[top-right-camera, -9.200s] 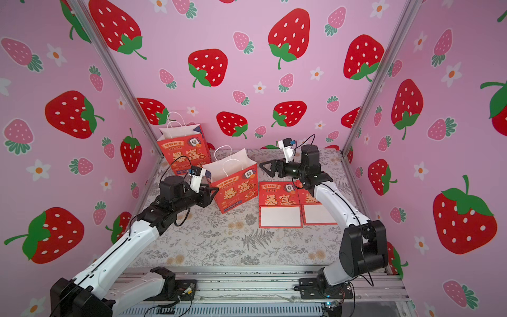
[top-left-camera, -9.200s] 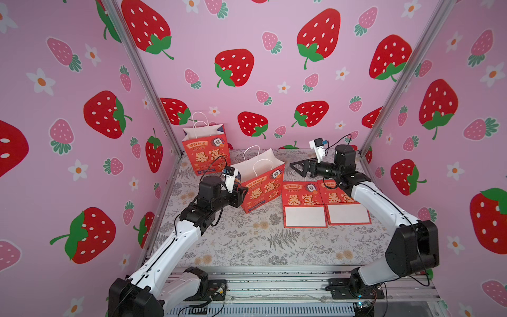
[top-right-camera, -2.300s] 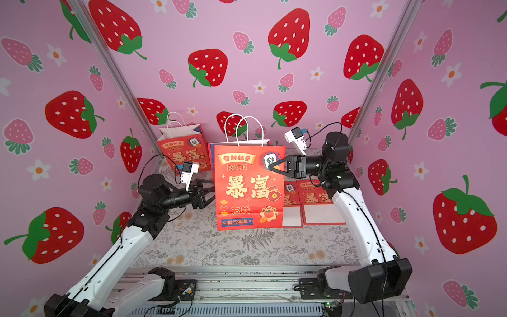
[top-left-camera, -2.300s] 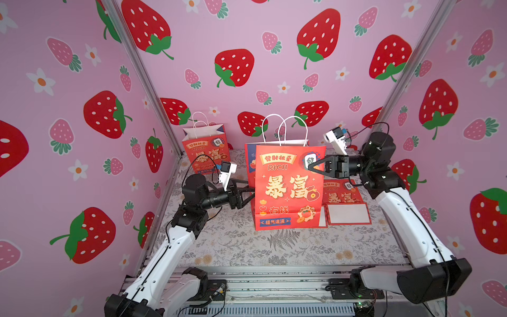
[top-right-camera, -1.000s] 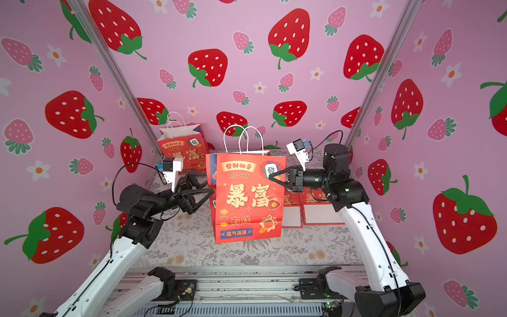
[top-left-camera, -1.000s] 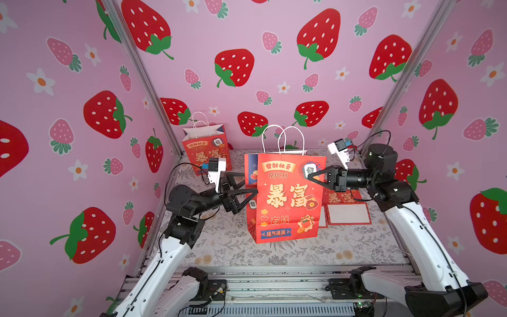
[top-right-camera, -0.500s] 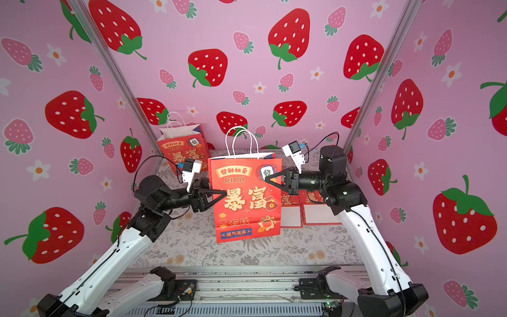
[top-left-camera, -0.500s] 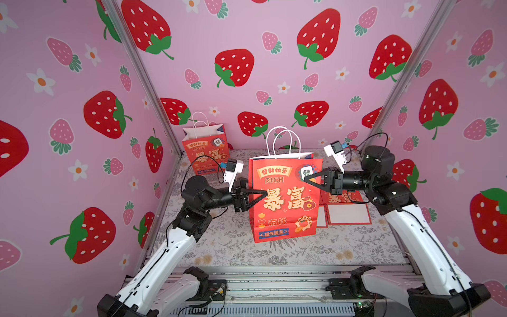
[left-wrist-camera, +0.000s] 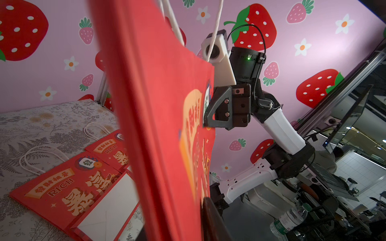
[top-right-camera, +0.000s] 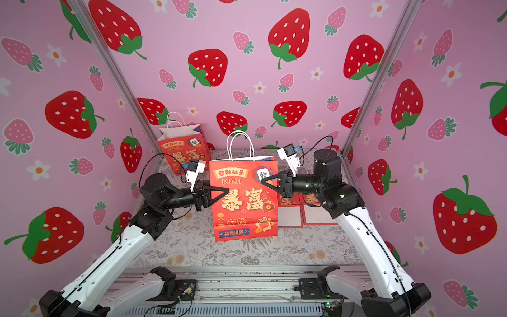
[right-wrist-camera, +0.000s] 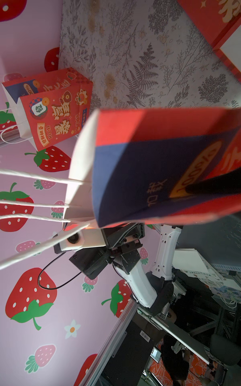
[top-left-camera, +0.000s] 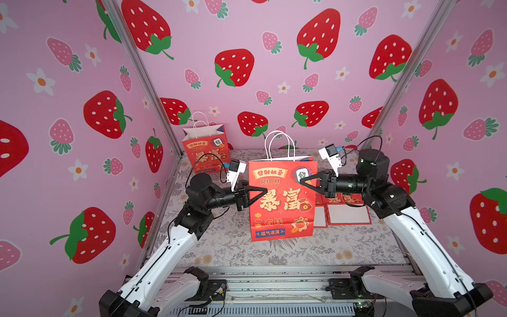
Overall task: Put away the paper bag
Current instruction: Press the paper bag.
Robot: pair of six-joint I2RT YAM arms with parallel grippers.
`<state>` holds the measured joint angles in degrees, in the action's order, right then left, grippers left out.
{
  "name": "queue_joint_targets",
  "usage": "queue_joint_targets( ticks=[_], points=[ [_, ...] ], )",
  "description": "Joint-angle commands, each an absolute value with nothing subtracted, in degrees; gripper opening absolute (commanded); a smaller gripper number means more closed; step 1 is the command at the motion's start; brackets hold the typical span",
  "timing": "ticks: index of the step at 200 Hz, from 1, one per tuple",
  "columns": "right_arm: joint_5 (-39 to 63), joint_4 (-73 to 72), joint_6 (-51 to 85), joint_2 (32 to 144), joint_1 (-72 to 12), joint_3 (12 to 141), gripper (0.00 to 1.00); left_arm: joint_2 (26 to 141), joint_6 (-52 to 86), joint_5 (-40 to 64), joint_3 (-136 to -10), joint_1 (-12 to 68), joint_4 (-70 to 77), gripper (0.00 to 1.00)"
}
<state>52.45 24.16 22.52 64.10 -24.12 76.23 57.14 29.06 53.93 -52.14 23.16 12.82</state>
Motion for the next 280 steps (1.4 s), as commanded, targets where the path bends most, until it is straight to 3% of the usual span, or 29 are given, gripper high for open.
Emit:
queue_joint_targets(
  ticks=[1,33,115,172,280],
  points=[
    [50.63,21.35,22.88,62.32,-24.35,75.81,0.00,56.55,27.77,53.44,-54.49,23.42,12.77,0.28],
    [50.95,19.83,23.97,62.17,-24.41,75.17,0.00,56.66,27.77,53.44,-54.36,23.38,12.87,0.28],
    [51.46,17.67,25.06,62.05,-24.79,73.18,0.00,57.73,29.88,57.10,-53.76,23.43,16.58,0.43],
    [50.90,16.87,25.43,61.48,-24.79,72.79,0.00,58.01,29.36,57.26,-53.88,23.47,15.64,0.31],
    [50.22,11.14,29.52,61.35,-25.13,70.68,0.00,59.06,28.98,57.57,-54.45,24.46,15.58,0.34]
  ],
)
